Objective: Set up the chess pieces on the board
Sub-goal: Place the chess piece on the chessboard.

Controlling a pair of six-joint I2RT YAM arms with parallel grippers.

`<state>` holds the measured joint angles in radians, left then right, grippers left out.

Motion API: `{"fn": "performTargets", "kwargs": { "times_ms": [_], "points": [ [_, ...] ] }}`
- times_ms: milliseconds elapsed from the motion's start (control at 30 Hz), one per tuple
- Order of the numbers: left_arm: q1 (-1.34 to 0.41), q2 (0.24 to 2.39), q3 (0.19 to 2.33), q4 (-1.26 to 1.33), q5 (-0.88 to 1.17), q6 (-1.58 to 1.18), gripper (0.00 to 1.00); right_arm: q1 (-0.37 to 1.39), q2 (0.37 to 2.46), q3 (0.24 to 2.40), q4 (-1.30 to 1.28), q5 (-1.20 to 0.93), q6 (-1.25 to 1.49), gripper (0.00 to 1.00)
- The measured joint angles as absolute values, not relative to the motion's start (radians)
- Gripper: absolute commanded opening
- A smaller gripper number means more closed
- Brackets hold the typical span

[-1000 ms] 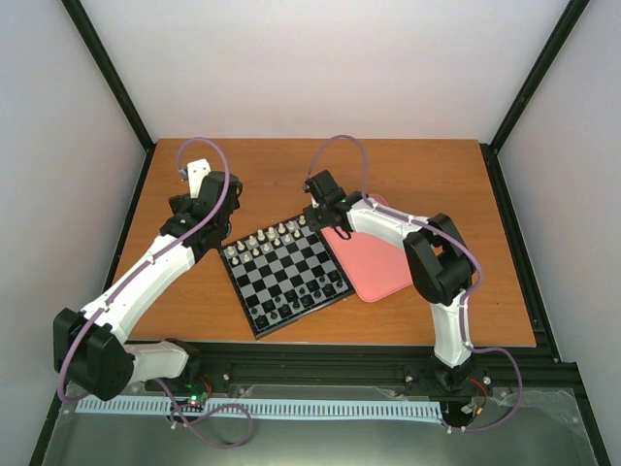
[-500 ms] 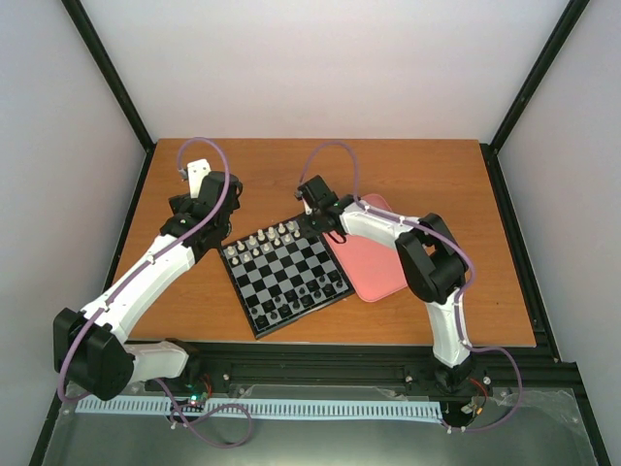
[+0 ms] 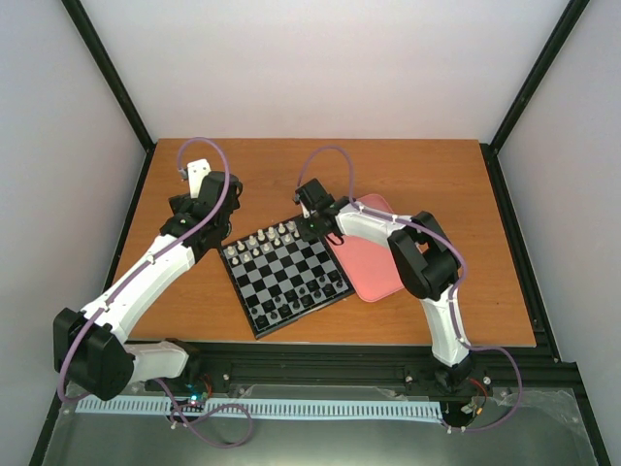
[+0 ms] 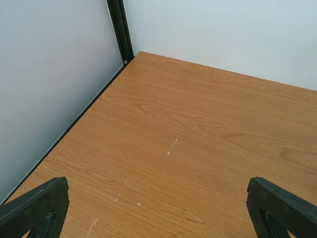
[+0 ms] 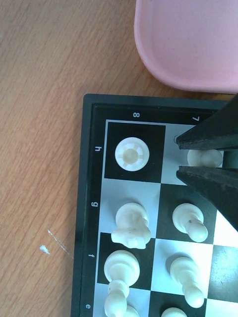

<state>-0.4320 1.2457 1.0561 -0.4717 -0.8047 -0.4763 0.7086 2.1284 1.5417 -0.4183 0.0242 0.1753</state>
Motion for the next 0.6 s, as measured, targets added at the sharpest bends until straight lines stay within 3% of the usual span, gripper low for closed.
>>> {"fn": "performTargets", "kwargs": {
  "times_ms": [300,600],
  "points": [
    [-0.432,1.246,1.056,-0.472,-0.805,-0.476,1.0,0.709,2.13,1.546,-0.422,0.025,0.169,0.2],
    [-0.432,1.246,1.056,-0.472,-0.805,-0.476,1.0,0.709,2.1,1.51,-0.413,0.021,0.16,0.34]
  ]
}}
